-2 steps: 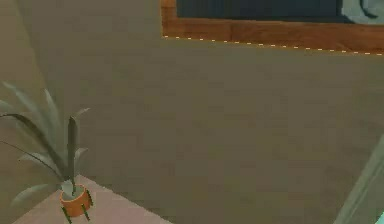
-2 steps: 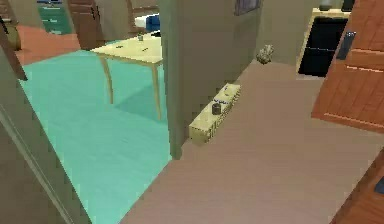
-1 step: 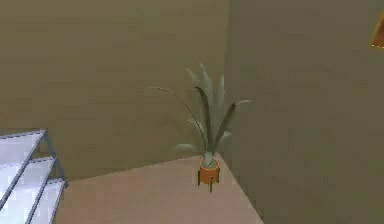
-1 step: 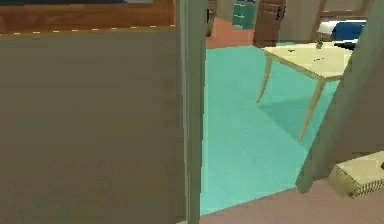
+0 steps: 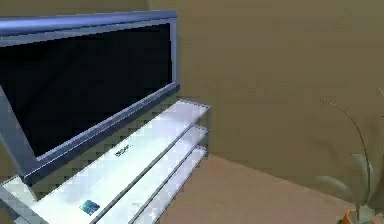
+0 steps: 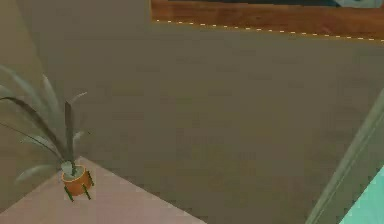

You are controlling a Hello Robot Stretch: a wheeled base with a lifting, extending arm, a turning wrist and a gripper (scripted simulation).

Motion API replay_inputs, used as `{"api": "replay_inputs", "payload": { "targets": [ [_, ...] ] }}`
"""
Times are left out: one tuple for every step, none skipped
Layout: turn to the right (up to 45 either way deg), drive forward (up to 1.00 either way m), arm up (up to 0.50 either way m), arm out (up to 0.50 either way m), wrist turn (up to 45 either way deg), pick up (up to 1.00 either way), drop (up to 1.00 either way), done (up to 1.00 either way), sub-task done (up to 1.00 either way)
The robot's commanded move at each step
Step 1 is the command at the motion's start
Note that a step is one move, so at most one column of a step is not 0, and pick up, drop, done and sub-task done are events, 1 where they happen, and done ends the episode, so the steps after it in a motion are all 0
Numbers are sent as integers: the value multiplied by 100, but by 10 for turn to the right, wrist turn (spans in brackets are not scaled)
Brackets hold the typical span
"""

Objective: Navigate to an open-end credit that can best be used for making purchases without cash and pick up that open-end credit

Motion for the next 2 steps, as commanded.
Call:
{"api": "replay_inputs", "payload": {
  "targets": [
    [-300,0,0,0,0,0,0,0,0],
    [0,25,0,0,0,0,0,0,0]
  ]
}}
